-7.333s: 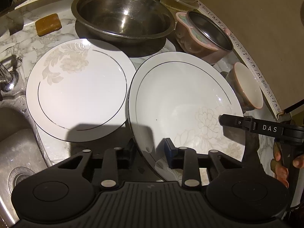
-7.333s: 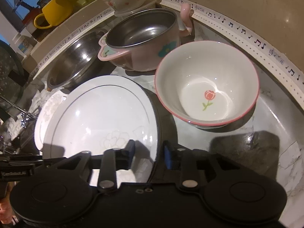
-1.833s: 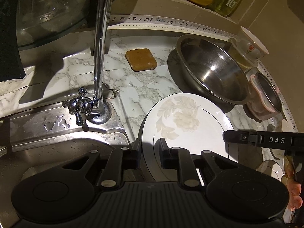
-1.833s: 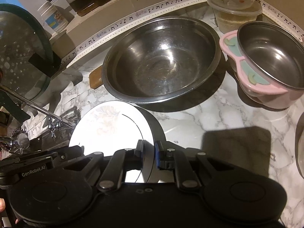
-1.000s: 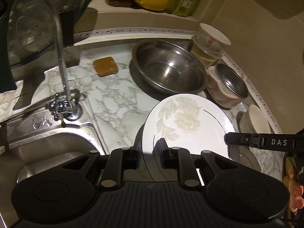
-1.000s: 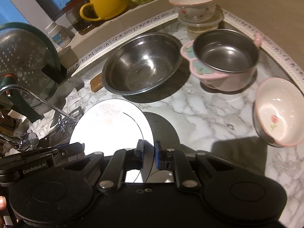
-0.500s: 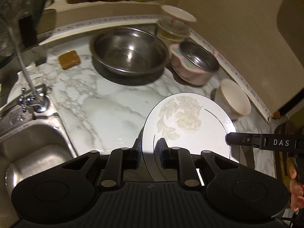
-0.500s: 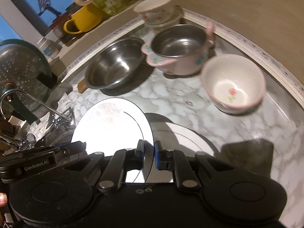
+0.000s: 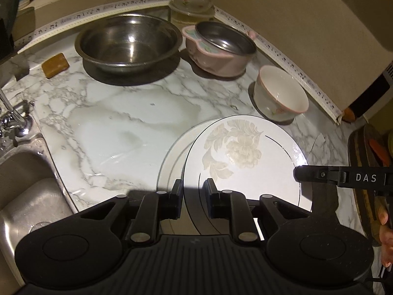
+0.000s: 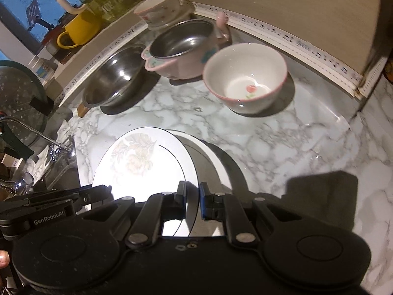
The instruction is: Organize plates and bowls
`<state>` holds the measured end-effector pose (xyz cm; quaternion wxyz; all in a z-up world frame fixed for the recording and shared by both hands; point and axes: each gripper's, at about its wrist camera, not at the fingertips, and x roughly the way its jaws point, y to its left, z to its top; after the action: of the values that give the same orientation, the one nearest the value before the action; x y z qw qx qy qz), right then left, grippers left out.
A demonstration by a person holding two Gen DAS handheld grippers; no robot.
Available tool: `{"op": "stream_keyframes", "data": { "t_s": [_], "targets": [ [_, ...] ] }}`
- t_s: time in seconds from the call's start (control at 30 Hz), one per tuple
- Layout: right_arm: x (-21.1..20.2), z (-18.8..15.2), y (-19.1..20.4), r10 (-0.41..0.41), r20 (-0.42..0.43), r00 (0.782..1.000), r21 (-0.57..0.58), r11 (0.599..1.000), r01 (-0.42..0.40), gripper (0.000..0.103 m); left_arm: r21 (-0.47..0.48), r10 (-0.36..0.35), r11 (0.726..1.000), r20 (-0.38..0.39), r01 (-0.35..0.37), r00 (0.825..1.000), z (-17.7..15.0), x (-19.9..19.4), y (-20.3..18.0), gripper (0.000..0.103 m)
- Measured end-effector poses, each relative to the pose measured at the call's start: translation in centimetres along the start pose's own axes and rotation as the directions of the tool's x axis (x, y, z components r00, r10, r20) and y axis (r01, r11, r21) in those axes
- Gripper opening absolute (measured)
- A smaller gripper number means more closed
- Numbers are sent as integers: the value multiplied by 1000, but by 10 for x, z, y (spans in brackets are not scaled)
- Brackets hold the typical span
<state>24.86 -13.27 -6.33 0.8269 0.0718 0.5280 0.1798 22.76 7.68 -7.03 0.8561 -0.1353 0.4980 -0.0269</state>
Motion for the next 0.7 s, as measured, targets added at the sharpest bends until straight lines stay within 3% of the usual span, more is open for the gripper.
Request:
{"op": "stream_keyframes", "data": {
  "t_s": [0.7],
  "targets": [
    [7, -13, -17, -15, -20, 1000, 23, 1000, 16, 10, 17, -28, 999, -46, 28, 999, -6, 24, -2, 18]
  ]
}}
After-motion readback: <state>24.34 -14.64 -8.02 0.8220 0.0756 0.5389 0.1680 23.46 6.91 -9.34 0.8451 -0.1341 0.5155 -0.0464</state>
